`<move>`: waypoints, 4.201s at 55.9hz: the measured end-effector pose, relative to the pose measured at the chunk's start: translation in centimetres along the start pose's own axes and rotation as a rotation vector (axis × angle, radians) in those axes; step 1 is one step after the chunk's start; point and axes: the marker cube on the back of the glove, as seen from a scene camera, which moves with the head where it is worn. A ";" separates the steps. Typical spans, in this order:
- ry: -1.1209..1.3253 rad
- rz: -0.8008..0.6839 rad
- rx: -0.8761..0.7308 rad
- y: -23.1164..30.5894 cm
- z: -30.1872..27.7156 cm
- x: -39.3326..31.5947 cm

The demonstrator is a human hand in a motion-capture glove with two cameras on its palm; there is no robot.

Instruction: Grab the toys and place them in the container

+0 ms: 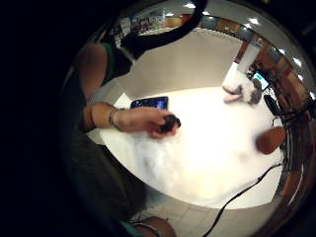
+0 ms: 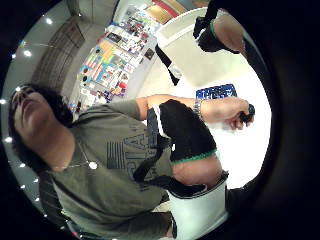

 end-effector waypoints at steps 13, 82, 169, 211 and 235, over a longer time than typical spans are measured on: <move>-0.074 0.220 0.048 -2.9 -1.2 4.4; 0.423 0.919 0.276 -12.1 7.6 33.7; 0.049 1.109 0.394 -13.9 -6.1 23.0; 0.467 1.664 0.091 1.9 6.6 36.5; 0.442 1.752 0.301 6.9 -1.1 37.2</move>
